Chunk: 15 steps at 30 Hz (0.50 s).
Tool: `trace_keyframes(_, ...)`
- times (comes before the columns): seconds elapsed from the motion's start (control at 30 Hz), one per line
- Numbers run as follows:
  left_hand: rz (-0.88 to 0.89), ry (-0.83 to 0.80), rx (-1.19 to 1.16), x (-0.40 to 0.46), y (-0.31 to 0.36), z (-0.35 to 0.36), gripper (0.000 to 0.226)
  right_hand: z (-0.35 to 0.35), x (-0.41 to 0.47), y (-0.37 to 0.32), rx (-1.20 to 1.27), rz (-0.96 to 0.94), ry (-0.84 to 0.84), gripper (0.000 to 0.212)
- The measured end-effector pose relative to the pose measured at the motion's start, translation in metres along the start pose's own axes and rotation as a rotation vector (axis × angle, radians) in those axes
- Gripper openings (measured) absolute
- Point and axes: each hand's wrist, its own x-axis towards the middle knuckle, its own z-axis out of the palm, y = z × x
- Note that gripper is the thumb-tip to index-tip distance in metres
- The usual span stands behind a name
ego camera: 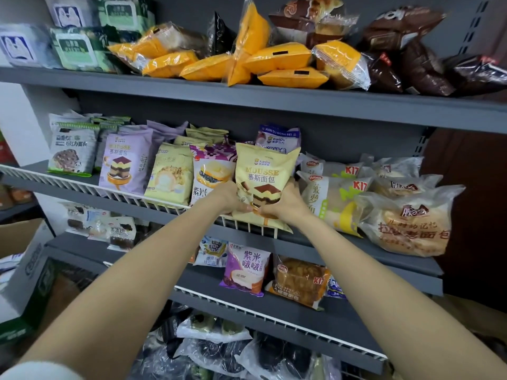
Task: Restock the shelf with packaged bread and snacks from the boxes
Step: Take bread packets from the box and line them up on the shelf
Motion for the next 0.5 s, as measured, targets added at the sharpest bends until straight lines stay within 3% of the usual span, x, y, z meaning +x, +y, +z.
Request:
trace_keyframes(0.13, -0.023, 0.015, -0.005, 0.001, -0.002, 0.0, 0.059, 0.001, 0.001, 0.003, -0.105, -0.032, 0.02, 0.098)
trace_keyframes(0.27, 0.013, 0.075, -0.019, -0.003, -0.005, 0.005, 0.065, 0.007, 0.001, 0.003, -0.126, -0.052, 0.095, 0.091)
trace_keyframes(0.4, 0.032, 0.024, -0.032, 0.0, -0.009, 0.004, 0.07, 0.01, -0.002, 0.006, -0.131, -0.094, 0.132, 0.088)
trace_keyframes(0.5, 0.032, 0.02, -0.002, 0.005, -0.009, 0.005, 0.058, 0.012, -0.001, 0.009, -0.118, -0.121, 0.151, 0.089)
